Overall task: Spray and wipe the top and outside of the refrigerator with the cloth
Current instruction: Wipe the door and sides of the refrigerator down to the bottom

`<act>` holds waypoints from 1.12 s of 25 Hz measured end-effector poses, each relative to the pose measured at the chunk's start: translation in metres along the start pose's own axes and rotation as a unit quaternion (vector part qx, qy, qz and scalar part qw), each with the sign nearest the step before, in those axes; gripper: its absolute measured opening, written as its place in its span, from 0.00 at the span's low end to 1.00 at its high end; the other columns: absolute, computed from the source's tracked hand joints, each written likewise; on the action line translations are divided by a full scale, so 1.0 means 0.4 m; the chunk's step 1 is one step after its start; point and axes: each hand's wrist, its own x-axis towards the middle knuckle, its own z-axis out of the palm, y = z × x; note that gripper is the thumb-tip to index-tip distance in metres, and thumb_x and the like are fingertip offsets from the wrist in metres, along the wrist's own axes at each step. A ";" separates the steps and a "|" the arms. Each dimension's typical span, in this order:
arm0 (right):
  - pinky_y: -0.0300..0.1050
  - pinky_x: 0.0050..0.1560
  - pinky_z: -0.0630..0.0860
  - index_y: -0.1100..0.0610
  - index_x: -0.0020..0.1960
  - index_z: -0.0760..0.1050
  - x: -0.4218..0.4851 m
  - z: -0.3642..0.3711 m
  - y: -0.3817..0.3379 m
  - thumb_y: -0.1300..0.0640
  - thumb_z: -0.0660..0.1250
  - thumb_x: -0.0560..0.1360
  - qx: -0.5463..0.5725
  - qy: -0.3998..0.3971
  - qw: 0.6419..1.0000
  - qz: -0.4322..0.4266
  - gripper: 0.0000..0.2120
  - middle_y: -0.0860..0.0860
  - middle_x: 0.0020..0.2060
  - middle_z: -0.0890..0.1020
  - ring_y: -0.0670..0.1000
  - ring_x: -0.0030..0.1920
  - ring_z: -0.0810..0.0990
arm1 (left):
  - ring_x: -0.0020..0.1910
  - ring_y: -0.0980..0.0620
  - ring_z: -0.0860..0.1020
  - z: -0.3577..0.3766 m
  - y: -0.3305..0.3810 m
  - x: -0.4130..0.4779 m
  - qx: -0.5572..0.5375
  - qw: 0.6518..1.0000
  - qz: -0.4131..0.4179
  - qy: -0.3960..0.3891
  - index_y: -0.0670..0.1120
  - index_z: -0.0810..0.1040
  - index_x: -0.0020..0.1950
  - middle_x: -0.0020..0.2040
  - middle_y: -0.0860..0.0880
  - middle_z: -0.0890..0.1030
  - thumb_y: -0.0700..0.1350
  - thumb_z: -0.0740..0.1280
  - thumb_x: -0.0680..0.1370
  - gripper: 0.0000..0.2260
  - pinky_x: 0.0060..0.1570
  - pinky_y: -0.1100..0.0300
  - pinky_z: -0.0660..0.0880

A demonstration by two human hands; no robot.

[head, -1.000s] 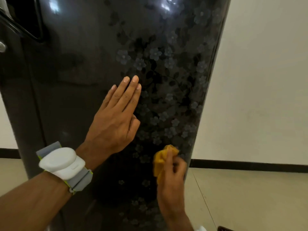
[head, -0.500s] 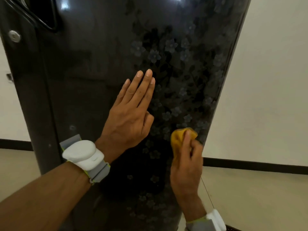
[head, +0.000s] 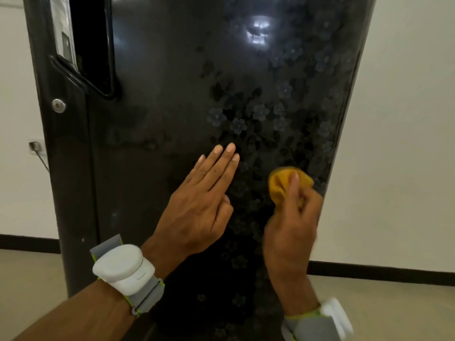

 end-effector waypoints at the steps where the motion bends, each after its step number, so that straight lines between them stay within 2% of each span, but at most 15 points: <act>1: 0.47 0.63 0.76 0.58 0.75 0.66 0.029 0.025 -0.031 0.65 0.62 0.79 0.036 0.015 0.999 -0.022 0.24 0.53 0.66 0.70 0.53 0.63 0.74 | 0.80 0.52 0.49 0.001 0.002 0.000 -0.012 1.000 -0.004 0.003 0.42 0.56 0.80 0.81 0.47 0.53 0.46 0.52 0.80 0.27 0.78 0.50 0.53; 3: 0.45 0.65 0.74 0.53 0.77 0.61 0.018 0.032 -0.103 0.56 0.61 0.82 0.048 -0.068 0.992 -0.091 0.24 0.47 0.69 0.69 0.48 0.64 0.74 | 0.80 0.52 0.50 -0.004 -0.001 0.001 -0.038 0.999 -0.005 0.008 0.42 0.56 0.79 0.81 0.47 0.54 0.48 0.52 0.80 0.27 0.78 0.49 0.53; 5: 0.48 0.57 0.78 0.52 0.80 0.51 -0.112 -0.001 -0.082 0.55 0.64 0.78 -0.028 -0.171 0.963 -0.204 0.35 0.51 0.69 0.69 0.53 0.56 0.78 | 0.80 0.54 0.50 -0.023 -0.011 -0.003 -0.068 0.998 -0.001 -0.004 0.43 0.56 0.79 0.81 0.48 0.55 0.48 0.52 0.80 0.27 0.78 0.50 0.54; 6: 0.49 0.53 0.79 0.49 0.80 0.52 -0.144 -0.032 -0.037 0.57 0.64 0.76 -0.039 -0.194 0.952 -0.235 0.36 0.53 0.67 0.70 0.54 0.53 0.78 | 0.80 0.55 0.51 -0.034 -0.019 -0.005 -0.084 0.996 0.003 -0.008 0.43 0.57 0.79 0.81 0.49 0.55 0.48 0.52 0.80 0.27 0.78 0.51 0.55; 8: 0.53 0.51 0.79 0.45 0.76 0.61 -0.093 -0.061 0.011 0.64 0.64 0.74 -0.015 -0.126 0.980 -0.150 0.34 0.56 0.62 0.74 0.58 0.53 0.77 | 0.79 0.56 0.53 -0.050 -0.034 -0.004 -0.108 0.994 0.012 -0.010 0.43 0.59 0.79 0.80 0.49 0.58 0.48 0.52 0.81 0.26 0.78 0.52 0.56; 10: 0.55 0.54 0.79 0.52 0.74 0.67 0.041 -0.054 -0.033 0.69 0.63 0.74 0.042 -0.010 0.999 0.024 0.30 0.59 0.60 0.73 0.60 0.56 0.76 | 0.79 0.56 0.54 -0.056 -0.036 -0.002 -0.128 0.992 0.009 -0.005 0.43 0.60 0.78 0.80 0.50 0.59 0.48 0.53 0.81 0.26 0.78 0.53 0.56; 12: 0.55 0.57 0.77 0.60 0.75 0.65 0.108 -0.011 -0.130 0.67 0.62 0.76 0.026 0.006 1.000 -0.008 0.27 0.61 0.64 0.72 0.62 0.59 0.75 | 0.79 0.56 0.55 -0.061 -0.030 0.000 -0.152 0.988 -0.001 -0.005 0.43 0.60 0.78 0.79 0.50 0.60 0.48 0.54 0.80 0.26 0.77 0.54 0.56; 15: 0.56 0.54 0.78 0.58 0.76 0.62 -0.034 0.032 -0.150 0.61 0.56 0.79 -0.020 -0.143 0.965 -0.221 0.25 0.60 0.67 0.71 0.61 0.55 0.77 | 0.79 0.56 0.53 -0.079 -0.051 -0.034 -0.150 0.989 -0.003 -0.013 0.43 0.58 0.79 0.80 0.50 0.57 0.48 0.54 0.80 0.27 0.77 0.53 0.57; 16: 0.55 0.52 0.79 0.55 0.78 0.59 -0.087 0.018 -0.106 0.62 0.58 0.78 -0.031 -0.189 0.951 -0.243 0.28 0.59 0.67 0.71 0.59 0.53 0.77 | 0.79 0.56 0.52 -0.084 -0.069 -0.062 -0.135 0.991 -0.008 -0.014 0.43 0.57 0.79 0.80 0.50 0.56 0.48 0.54 0.80 0.27 0.77 0.53 0.57; 18: 0.50 0.47 0.79 0.51 0.77 0.60 -0.104 -0.039 -0.045 0.67 0.65 0.74 -0.034 -0.197 0.962 -0.183 0.34 0.57 0.63 0.73 0.59 0.49 0.78 | 0.80 0.56 0.52 -0.092 -0.114 -0.127 -0.113 0.992 -0.048 -0.007 0.44 0.56 0.80 0.81 0.51 0.55 0.49 0.54 0.80 0.28 0.76 0.50 0.60; 21: 0.43 0.37 0.70 0.54 0.65 0.75 0.009 -0.030 -0.120 0.70 0.65 0.71 0.029 -0.071 0.994 -0.072 0.25 0.54 0.53 0.73 0.53 0.43 0.75 | 0.80 0.55 0.51 -0.096 -0.161 -0.209 -0.110 0.989 -0.103 0.000 0.45 0.55 0.80 0.81 0.52 0.54 0.49 0.55 0.79 0.29 0.75 0.47 0.63; 23: 0.44 0.40 0.76 0.54 0.68 0.74 0.065 0.037 -0.244 0.65 0.63 0.76 0.035 -0.031 0.998 -0.046 0.21 0.54 0.56 0.75 0.52 0.47 0.76 | 0.80 0.54 0.52 -0.089 -0.175 -0.231 -0.115 0.988 -0.104 0.000 0.44 0.55 0.80 0.81 0.51 0.54 0.48 0.55 0.79 0.29 0.75 0.47 0.63; 25: 0.48 0.52 0.80 0.51 0.68 0.71 0.004 0.088 -0.327 0.54 0.57 0.82 0.068 -0.112 0.987 -0.095 0.16 0.51 0.59 0.76 0.50 0.52 0.78 | 0.80 0.53 0.52 -0.083 -0.187 -0.240 -0.122 0.987 -0.104 0.009 0.43 0.55 0.80 0.81 0.50 0.54 0.48 0.56 0.78 0.30 0.76 0.47 0.61; 26: 0.51 0.51 0.80 0.51 0.67 0.72 -0.054 0.111 -0.326 0.54 0.55 0.82 0.070 -0.178 0.965 -0.180 0.16 0.52 0.60 0.75 0.52 0.52 0.80 | 0.80 0.53 0.51 -0.082 -0.204 -0.250 -0.121 0.986 -0.111 0.014 0.43 0.54 0.80 0.81 0.49 0.53 0.48 0.56 0.78 0.30 0.76 0.47 0.59; 28: 0.52 0.47 0.81 0.48 0.68 0.74 -0.135 0.082 -0.256 0.57 0.56 0.78 0.009 -0.213 0.933 -0.291 0.20 0.52 0.62 0.72 0.54 0.50 0.81 | 0.80 0.52 0.50 -0.088 -0.243 -0.283 -0.104 0.986 -0.127 0.013 0.44 0.52 0.80 0.81 0.50 0.52 0.48 0.56 0.78 0.32 0.77 0.45 0.57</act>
